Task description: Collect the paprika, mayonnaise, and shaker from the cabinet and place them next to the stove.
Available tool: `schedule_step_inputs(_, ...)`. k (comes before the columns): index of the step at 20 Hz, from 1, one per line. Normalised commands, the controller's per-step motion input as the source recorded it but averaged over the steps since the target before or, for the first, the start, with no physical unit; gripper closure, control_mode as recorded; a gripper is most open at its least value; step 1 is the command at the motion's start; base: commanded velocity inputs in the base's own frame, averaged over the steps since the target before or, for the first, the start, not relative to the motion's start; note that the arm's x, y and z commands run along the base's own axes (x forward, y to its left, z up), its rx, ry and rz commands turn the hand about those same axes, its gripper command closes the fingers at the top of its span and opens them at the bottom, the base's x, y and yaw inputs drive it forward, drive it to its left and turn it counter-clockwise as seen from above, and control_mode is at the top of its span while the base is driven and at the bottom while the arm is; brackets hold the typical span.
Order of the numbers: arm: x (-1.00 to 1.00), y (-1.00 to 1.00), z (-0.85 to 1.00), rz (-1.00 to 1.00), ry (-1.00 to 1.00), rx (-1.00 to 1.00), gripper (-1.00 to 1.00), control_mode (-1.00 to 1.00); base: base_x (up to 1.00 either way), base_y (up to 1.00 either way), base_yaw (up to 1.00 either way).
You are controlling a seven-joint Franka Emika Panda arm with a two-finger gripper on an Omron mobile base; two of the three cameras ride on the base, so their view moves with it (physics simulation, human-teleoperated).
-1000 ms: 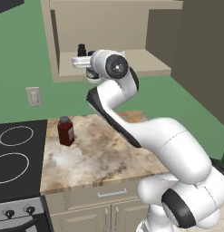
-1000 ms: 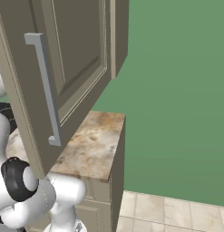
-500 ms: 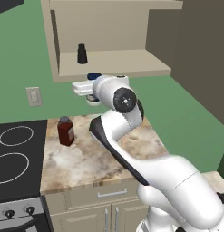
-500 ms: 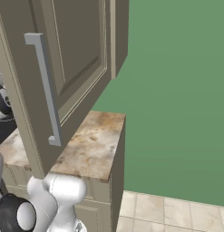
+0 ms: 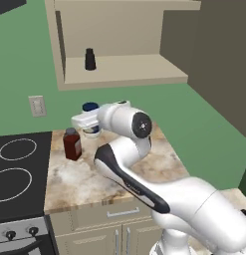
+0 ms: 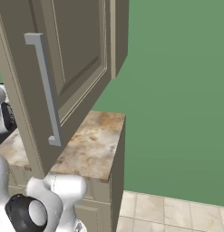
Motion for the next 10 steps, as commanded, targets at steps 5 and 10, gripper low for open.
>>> schedule_step_inputs(5,0.00,0.32,-0.55,0.33,0.01,-0.01,1.00,-1.00,0.00,0.00,0.00)
schedule_step_inputs(10,0.00,0.29,-0.45,0.30,0.00,-0.03,1.00,-1.00,0.00,0.00,0.00)
